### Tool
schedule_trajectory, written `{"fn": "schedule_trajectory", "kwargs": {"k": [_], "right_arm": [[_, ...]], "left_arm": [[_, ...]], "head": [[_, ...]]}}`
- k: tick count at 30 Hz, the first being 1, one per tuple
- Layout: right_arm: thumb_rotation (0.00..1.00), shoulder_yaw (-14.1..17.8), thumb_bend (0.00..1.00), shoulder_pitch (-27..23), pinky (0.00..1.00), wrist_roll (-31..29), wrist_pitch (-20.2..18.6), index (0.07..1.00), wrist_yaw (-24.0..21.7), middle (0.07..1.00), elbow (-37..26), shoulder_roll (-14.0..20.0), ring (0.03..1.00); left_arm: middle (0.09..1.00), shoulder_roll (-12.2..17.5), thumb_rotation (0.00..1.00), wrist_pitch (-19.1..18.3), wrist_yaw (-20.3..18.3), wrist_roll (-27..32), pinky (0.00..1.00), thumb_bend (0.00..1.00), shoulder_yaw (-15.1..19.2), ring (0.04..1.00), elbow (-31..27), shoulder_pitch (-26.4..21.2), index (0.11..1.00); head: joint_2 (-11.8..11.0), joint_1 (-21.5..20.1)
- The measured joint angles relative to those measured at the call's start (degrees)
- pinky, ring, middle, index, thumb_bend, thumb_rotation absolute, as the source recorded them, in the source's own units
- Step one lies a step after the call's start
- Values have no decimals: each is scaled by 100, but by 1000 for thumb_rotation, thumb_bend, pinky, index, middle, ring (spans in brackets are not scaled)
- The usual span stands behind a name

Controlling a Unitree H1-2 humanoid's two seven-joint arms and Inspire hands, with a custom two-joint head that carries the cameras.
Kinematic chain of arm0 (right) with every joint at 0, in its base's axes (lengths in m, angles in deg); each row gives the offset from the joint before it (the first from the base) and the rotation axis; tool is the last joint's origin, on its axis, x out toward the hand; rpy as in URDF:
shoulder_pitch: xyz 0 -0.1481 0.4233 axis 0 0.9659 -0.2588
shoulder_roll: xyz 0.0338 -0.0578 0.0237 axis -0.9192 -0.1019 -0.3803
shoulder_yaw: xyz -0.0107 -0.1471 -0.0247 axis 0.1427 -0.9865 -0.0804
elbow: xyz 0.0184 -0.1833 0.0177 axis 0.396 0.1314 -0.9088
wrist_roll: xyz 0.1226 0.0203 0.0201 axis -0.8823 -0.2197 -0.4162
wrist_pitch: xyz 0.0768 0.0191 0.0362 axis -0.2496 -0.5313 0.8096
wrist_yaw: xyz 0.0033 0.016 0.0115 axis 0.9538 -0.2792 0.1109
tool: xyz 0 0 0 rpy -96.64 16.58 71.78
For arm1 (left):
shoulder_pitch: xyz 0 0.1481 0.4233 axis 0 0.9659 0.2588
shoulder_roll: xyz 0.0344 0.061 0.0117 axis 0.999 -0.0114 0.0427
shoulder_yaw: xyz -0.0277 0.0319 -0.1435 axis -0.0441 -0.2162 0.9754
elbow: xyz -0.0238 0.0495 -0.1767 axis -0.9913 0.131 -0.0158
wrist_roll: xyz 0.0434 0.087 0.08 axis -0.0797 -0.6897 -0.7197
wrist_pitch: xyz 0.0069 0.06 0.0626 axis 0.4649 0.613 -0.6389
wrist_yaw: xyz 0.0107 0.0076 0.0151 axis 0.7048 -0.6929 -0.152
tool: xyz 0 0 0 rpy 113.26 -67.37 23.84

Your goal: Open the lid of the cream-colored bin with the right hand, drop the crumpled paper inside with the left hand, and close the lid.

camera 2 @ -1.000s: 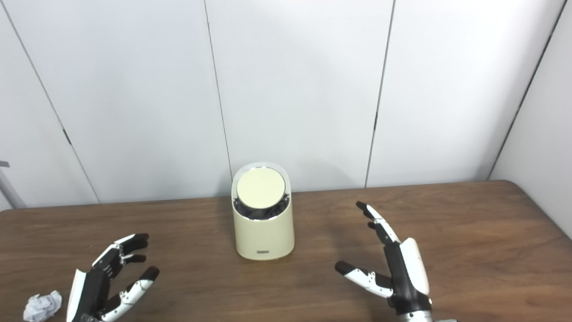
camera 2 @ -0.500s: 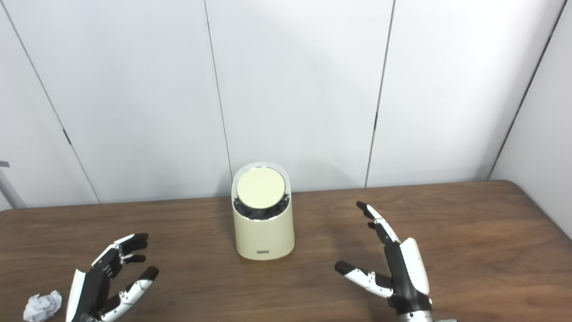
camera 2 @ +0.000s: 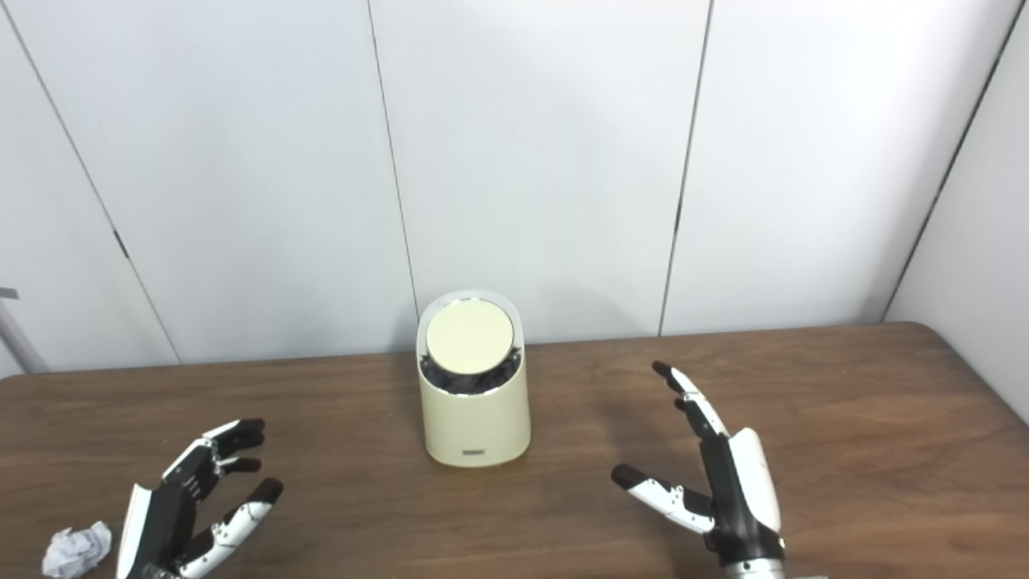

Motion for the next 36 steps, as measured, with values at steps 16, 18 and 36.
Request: {"fn": "schedule_trajectory", "kwargs": {"k": [16, 18, 36], "right_arm": [[757, -104, 892, -1316, 757, 192, -670, 875, -125, 876, 105, -76, 847], [761, -114, 903, -1410, 755, 202, -819, 885, -132, 885, 168, -76, 850], [708, -584, 949, -2184, 739, 669, -2624, 912, -749, 914, -14, -217, 864]], "left_arm": [[766, -24, 422, 0, 10, -11, 652, 714, -17, 749, 3, -29, 736], [767, -26, 420, 1, 12, -30, 651, 712, -16, 749, 3, -29, 736], [769, -58, 434, 0, 27, -171, 640, 722, -17, 749, -8, -31, 737]], "head": [[-9, 53], [-9, 62], [-26, 105]]}}
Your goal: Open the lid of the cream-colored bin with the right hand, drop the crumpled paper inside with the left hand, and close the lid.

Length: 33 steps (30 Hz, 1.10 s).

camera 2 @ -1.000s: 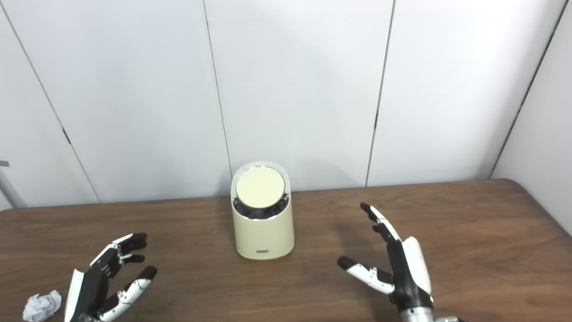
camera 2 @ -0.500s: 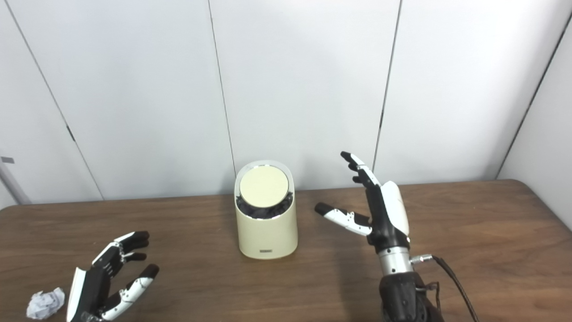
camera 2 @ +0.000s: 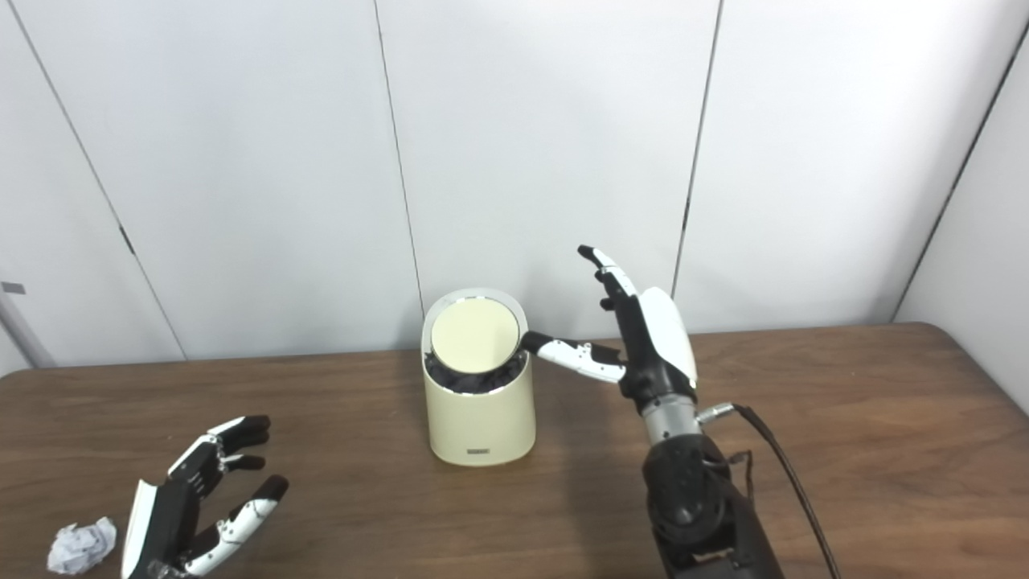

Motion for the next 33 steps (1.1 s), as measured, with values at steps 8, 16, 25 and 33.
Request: {"fn": "schedule_trajectory", "kwargs": {"k": [8, 16, 25, 33], "right_arm": [[703, -163, 960, -207, 697, 223, -399, 905, -4, 899, 153, -22, 838], [639, -397, 924, -456, 698, 479, -1079, 908, -225, 897, 173, -79, 844], [591, -624, 924, -781, 691, 674, -1466, 893, -331, 889, 510, -84, 841], [549, -708, 960, -875, 689, 751, -1492, 885, -262, 888, 872, -97, 842]], "left_arm": [[767, -18, 439, -1, 9, -92, 640, 725, 3, 751, -29, 7, 739], [765, -57, 471, -22, 63, -264, 643, 750, 7, 752, -83, 15, 741], [769, -119, 466, -98, 106, -279, 650, 753, -31, 761, -118, 24, 744], [768, -196, 463, -99, 137, -298, 639, 745, -51, 758, -145, 26, 739]], "head": [[9, 44], [18, 70], [44, 114], [35, 132]]}}
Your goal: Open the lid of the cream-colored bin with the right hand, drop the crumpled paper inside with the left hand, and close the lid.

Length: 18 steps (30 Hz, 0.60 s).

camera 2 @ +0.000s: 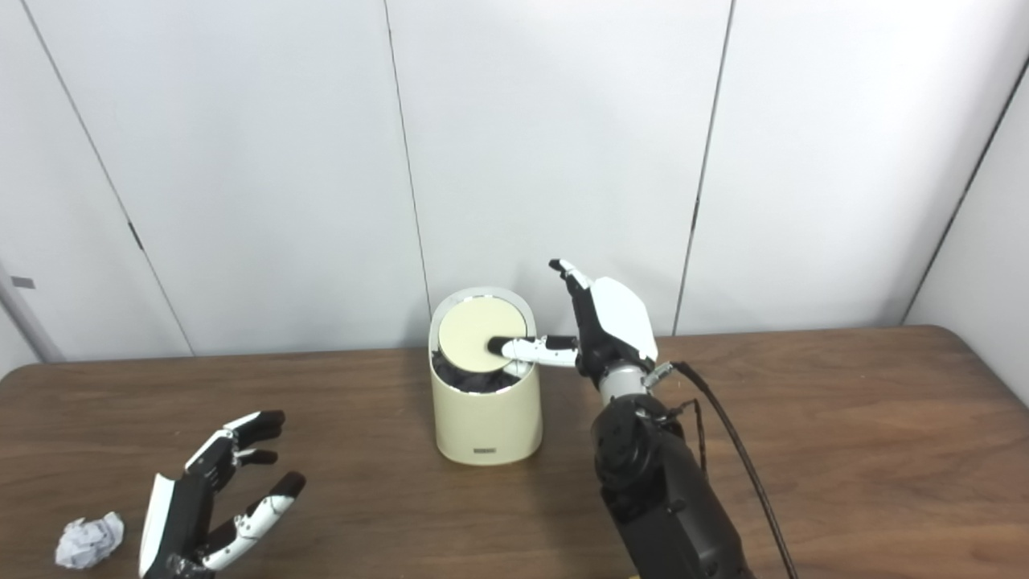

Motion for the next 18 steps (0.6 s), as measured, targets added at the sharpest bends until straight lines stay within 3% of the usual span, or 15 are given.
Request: {"fn": "schedule_trajectory", "kwargs": {"k": [6, 18], "right_arm": [[532, -48, 966, -114, 702, 16, 3, 887, 61, 889, 121, -2, 846], [372, -189, 983, -161, 735, 32, 19, 890, 250, 891, 117, -17, 849]], "left_arm": [[765, -65, 467, -54, 2, -148, 638, 748, -25, 753, -38, 9, 741], [768, -84, 460, -63, 10, -165, 643, 742, -24, 754, -59, 17, 742]], "head": [[9, 9], [53, -9]]}}
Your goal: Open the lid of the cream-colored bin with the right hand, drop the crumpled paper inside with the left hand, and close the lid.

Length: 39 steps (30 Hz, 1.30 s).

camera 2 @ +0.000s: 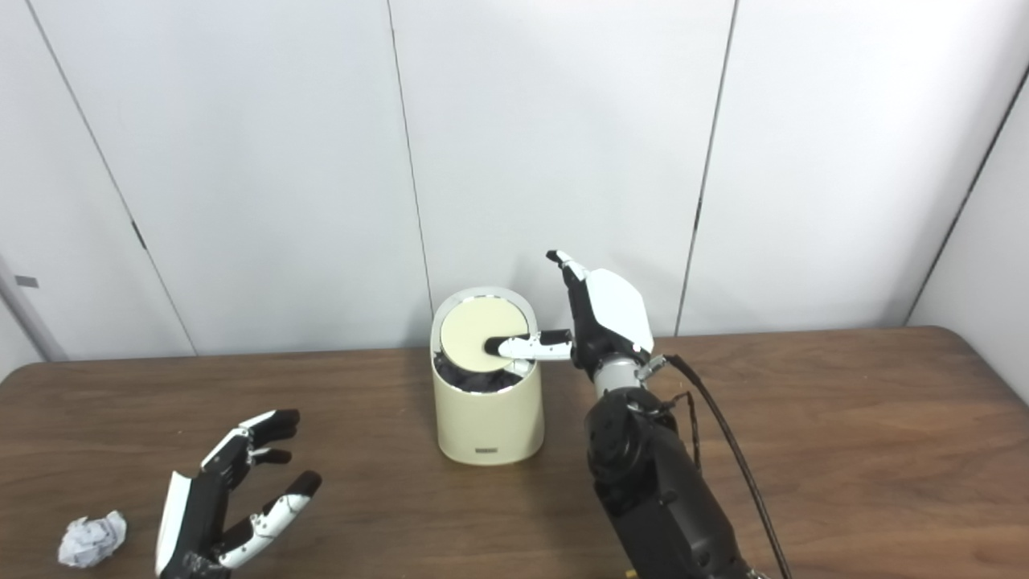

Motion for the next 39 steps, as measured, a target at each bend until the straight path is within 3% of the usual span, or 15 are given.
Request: {"fn": "schedule_trajectory", "kwargs": {"k": [8, 11, 13, 26, 31, 39], "right_arm": [[244, -129, 949, -35, 748, 107, 70, 874, 161, 875, -45, 15, 834], [242, -187, 937, -61, 753, 142, 70, 873, 181, 873, -67, 37, 830], [297, -208, 920, -69, 758, 174, 69, 885, 182, 886, -73, 50, 845], [895, -102, 874, 123, 756, 33, -13, 909, -101, 904, -83, 45, 865], [992, -98, 875, 155, 745, -12, 15, 897, -127, 894, -216, 53, 858], [1000, -63, 897, 416, 682, -168, 115, 897, -170, 874, -442, 95, 822]], "left_arm": [[767, -4, 454, -12, -7, 27, 645, 738, -2, 755, -13, 8, 739], [766, -8, 458, -12, -7, 25, 642, 743, -3, 754, -15, 8, 738], [766, -9, 450, -12, -7, 31, 640, 743, -3, 755, -16, 8, 738], [762, -7, 469, -10, -5, 45, 631, 742, -3, 751, -14, 5, 738], [759, -5, 457, -8, -6, 50, 629, 745, -2, 750, -12, 4, 736], [761, 13, 451, 32, -12, 98, 637, 739, -5, 753, 3, 2, 737]], "head": [[53, -9], [44, -9], [44, -9], [-9, -35], [-35, -62], [-26, -79]]}}
